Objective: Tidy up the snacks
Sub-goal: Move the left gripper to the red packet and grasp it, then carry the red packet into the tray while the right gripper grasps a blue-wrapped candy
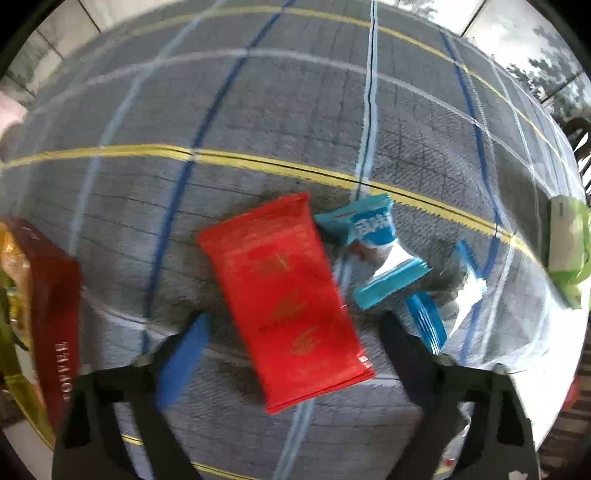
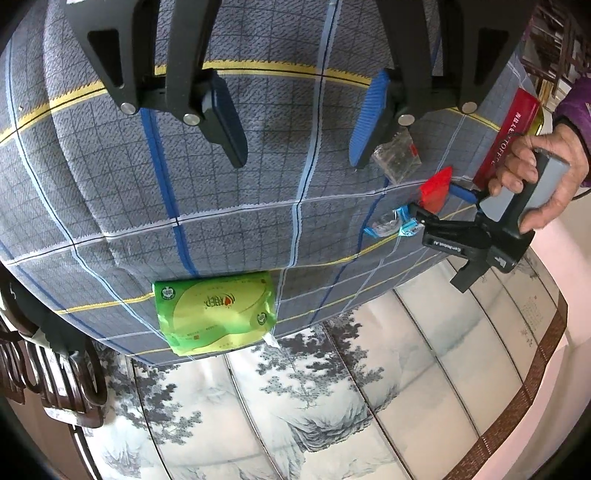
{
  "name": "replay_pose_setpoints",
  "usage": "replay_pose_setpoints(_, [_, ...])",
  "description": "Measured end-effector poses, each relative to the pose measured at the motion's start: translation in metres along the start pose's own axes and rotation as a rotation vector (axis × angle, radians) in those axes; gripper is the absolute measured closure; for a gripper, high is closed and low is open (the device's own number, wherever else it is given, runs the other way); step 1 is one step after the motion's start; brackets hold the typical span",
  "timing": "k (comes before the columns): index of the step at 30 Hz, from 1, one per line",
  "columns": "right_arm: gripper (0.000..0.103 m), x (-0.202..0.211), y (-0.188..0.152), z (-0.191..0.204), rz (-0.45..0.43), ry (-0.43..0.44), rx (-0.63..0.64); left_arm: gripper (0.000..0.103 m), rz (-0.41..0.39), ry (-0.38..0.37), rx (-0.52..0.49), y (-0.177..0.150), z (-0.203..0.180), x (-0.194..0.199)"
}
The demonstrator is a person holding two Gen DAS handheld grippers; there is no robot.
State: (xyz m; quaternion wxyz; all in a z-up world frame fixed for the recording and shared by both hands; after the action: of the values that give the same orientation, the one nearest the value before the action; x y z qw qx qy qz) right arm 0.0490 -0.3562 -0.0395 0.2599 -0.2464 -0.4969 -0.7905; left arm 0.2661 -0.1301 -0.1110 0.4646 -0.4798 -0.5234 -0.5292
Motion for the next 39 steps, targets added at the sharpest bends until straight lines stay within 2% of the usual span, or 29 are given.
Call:
replay_pose_setpoints(1, [0.044, -0.001, 0.001, -0.001, 0.001, -0.002, -0.005, 0.058, -0.035, -0.006, -0.014, -0.004, 0.003, 0.007])
replay_pose_setpoints(2, [0.044, -0.002, 0.001, -0.003, 0.003, -0.006, -0.012, 0.061, -0.042, -0.029, -0.020, -0.009, 0.007, 0.010])
replay_pose_setpoints(3, [0.044, -0.003, 0.001, -0.004, 0.006, -0.012, -0.021, 0.061, -0.047, -0.075, -0.017, -0.018, 0.014, 0.013])
replay_pose_setpoints(7, [0.044, -0.004, 0.001, -0.008, 0.011, -0.022, -0.048, 0.061, -0.108, -0.123, -0.098, -0.061, 0.029, 0.021])
replay_pose_setpoints(10, [0.044, -0.006, 0.001, -0.009, 0.026, -0.025, -0.053, 0.061, -0.098, -0.251, -0.122, -0.098, 0.039, 0.029])
replay_pose_setpoints(14, [0.044, -0.004, 0.006, -0.005, 0.015, 0.020, -0.033, 0.061, -0.148, -0.249, -0.172, -0.137, 0.051, 0.041])
replay_pose_setpoints(17, [0.044, -0.001, 0.023, 0.018, 0.006, 0.055, 0.050, 0.061, -0.159, -0.246, -0.194, -0.145, 0.057, 0.041])
replay_pose_setpoints(20, [0.044, 0.000, 0.048, 0.068, -0.011, 0.124, 0.199, 0.061, -0.185, -0.239, -0.203, -0.150, 0.070, 0.043])
replay_pose_setpoints(24, [0.044, -0.036, 0.072, 0.129, 0.071, 0.200, 0.293, 0.061, -0.217, -0.245, -0.219, -0.152, 0.072, 0.051])
replay_pose_setpoints(28, [0.044, -0.092, 0.077, 0.172, 0.170, 0.176, 0.384, 0.061, -0.235, -0.251, -0.243, -0.159, 0.077, 0.055])
replay_pose_setpoints(31, [0.044, -0.126, 0.076, 0.192, 0.208, 0.155, 0.418, 0.061, -0.242, -0.257, -0.258, -0.160, 0.079, 0.056])
replay_pose_setpoints(39, [0.044, -0.190, 0.071, 0.207, 0.280, 0.041, 0.485, 0.061, -0.237, -0.289, -0.272, -0.160, 0.086, 0.055])
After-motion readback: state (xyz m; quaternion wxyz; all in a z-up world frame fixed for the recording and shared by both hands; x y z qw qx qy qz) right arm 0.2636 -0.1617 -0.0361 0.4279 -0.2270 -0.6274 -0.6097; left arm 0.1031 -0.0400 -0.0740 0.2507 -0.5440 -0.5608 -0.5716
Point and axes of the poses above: each gripper's, at about its wrist camera, not at the fingertips, and x roughly against the way its jaws point, z to its left, y to its top, the point moved 5 cm from there along -x, roughly the way its jaws point, and after that the axes turned 1 degree about z, right-handed, at the moved point
